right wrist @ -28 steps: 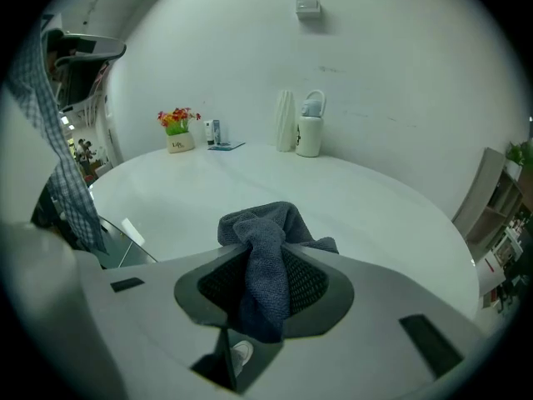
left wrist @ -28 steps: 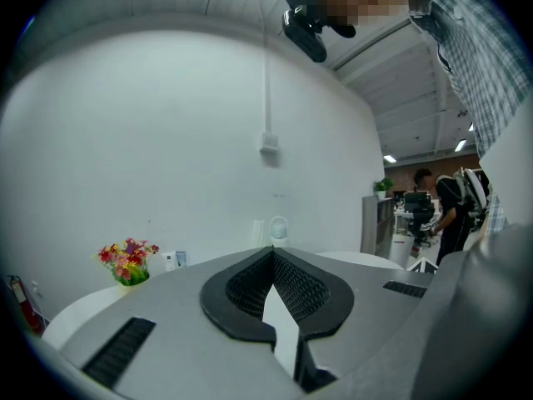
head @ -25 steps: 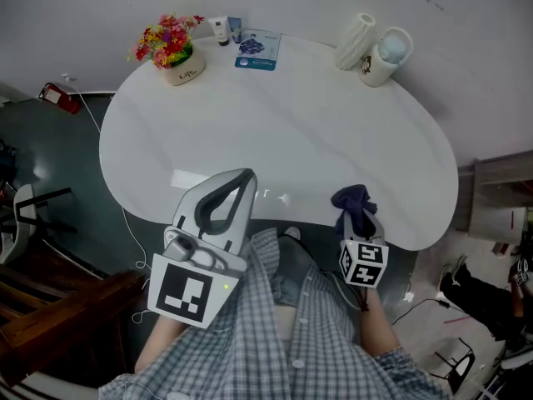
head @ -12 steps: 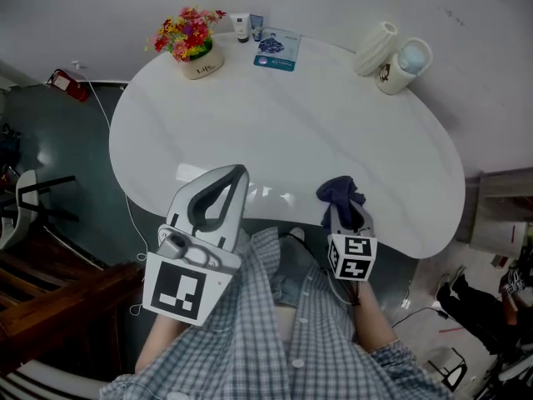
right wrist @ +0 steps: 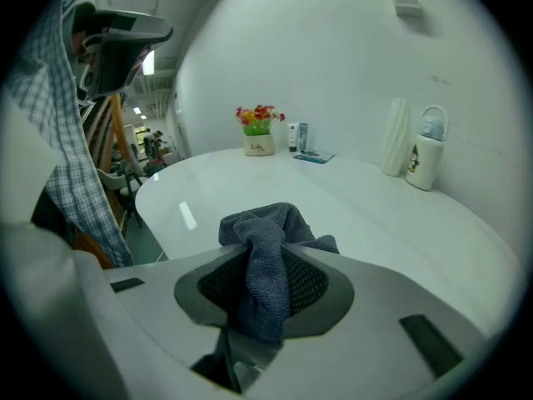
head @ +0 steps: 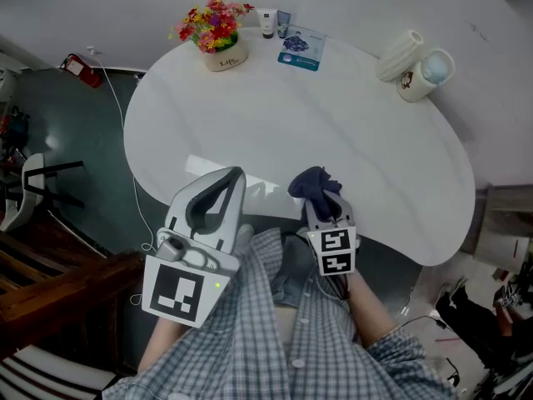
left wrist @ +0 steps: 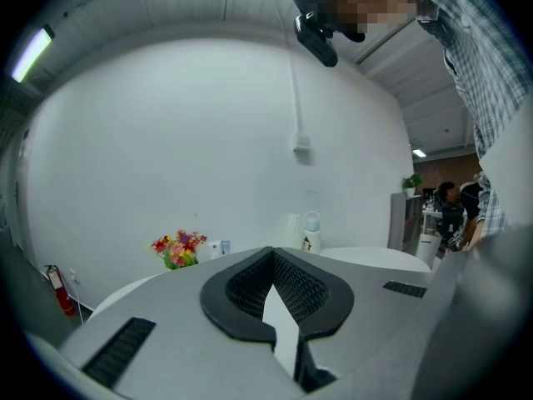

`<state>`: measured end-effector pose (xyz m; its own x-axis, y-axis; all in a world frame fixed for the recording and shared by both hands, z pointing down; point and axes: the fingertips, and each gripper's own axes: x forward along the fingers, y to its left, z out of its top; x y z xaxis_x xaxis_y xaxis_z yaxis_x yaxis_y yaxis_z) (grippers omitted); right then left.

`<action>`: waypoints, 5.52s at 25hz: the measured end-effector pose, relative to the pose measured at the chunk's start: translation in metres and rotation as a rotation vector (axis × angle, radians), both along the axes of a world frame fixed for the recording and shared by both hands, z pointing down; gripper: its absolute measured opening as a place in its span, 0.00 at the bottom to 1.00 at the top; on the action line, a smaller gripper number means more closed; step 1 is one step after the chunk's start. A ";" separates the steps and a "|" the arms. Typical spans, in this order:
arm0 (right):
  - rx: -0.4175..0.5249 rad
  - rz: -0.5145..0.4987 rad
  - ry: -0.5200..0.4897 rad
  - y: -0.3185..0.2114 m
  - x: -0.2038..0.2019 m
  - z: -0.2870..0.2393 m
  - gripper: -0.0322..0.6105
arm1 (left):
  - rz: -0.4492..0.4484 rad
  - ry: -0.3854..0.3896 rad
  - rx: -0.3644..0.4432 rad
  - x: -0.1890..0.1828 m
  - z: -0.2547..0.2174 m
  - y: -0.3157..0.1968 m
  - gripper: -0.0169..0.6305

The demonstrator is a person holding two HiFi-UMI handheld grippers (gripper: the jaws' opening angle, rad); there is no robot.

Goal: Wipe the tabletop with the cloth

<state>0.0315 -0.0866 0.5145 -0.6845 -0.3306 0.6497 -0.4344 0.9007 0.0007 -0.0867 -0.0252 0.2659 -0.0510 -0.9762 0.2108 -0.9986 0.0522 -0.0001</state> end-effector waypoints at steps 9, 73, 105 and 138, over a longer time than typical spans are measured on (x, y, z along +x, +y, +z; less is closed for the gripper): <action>0.000 -0.317 -0.032 0.068 -0.079 -0.002 0.21 | -0.054 -0.007 -0.020 -0.014 0.004 0.017 0.03; 0.087 0.249 0.030 -0.189 0.095 0.002 0.21 | -0.113 -0.004 0.002 0.060 0.006 -0.031 0.03; 0.015 -0.251 -0.034 -0.086 -0.171 -0.006 0.21 | -0.144 0.003 -0.065 -0.025 0.013 -0.047 0.03; 0.135 0.111 0.070 -0.319 -0.121 -0.010 0.22 | -0.085 0.063 -0.117 -0.056 0.037 -0.076 0.03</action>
<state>-0.0892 -0.4058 0.5042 -0.5940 -0.4885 0.6391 -0.5255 0.8372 0.1514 -0.1424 -0.1009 0.3025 -0.1155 -0.9375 0.3283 -0.9888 0.1398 0.0515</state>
